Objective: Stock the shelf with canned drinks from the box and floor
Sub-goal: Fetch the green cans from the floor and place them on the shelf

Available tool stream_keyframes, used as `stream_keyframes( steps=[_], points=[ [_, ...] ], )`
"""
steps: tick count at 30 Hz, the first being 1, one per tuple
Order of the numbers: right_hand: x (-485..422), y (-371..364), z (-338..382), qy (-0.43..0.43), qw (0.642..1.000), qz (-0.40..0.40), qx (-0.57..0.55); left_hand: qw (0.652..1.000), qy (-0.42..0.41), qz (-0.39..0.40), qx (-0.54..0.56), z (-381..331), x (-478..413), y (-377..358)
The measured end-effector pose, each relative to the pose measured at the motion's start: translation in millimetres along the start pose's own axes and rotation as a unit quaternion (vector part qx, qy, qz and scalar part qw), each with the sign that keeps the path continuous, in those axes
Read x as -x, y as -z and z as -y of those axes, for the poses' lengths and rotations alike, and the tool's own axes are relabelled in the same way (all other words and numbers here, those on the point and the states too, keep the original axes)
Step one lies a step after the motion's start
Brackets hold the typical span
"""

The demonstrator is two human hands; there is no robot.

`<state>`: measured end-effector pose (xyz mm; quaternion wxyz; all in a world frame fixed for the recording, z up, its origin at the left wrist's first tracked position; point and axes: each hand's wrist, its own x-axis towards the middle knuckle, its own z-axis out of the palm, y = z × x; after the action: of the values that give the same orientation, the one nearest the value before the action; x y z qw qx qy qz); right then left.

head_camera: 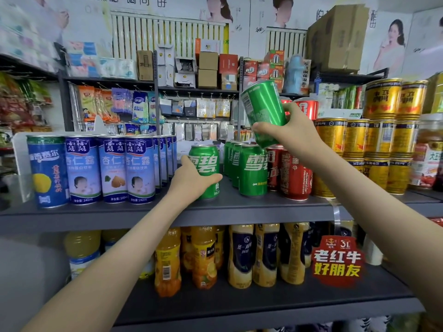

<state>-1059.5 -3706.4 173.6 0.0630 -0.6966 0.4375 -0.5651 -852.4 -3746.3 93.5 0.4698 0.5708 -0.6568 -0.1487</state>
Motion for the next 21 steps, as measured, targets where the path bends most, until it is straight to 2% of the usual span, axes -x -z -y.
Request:
stream_keyframes(
  steps=[2,7,14,19,21],
  points=[
    [2.1,3.2,0.4,-0.005,1.0,0.019,0.007,1.0,-0.004,-0.021,-0.002,2.5,0.5,1.8],
    [6.6,6.4,8.8,0.027,0.992,0.069,0.107,0.999,-0.008,-0.049,0.015,6.7,5.3,7.1],
    [0.9,5.3,25.9,0.055,0.978,0.09,0.181,0.999,-0.012,-0.031,0.007,7.1,10.6,13.8],
    [-8.8,0.0,37.1,0.093,0.958,0.118,0.245,0.998,-0.01,-0.061,-0.017,8.7,15.8,17.1],
    [-13.8,-2.8,41.2,0.094,0.957,0.138,0.236,0.998,-0.014,-0.061,-0.021,10.4,16.1,17.2]
  ],
)
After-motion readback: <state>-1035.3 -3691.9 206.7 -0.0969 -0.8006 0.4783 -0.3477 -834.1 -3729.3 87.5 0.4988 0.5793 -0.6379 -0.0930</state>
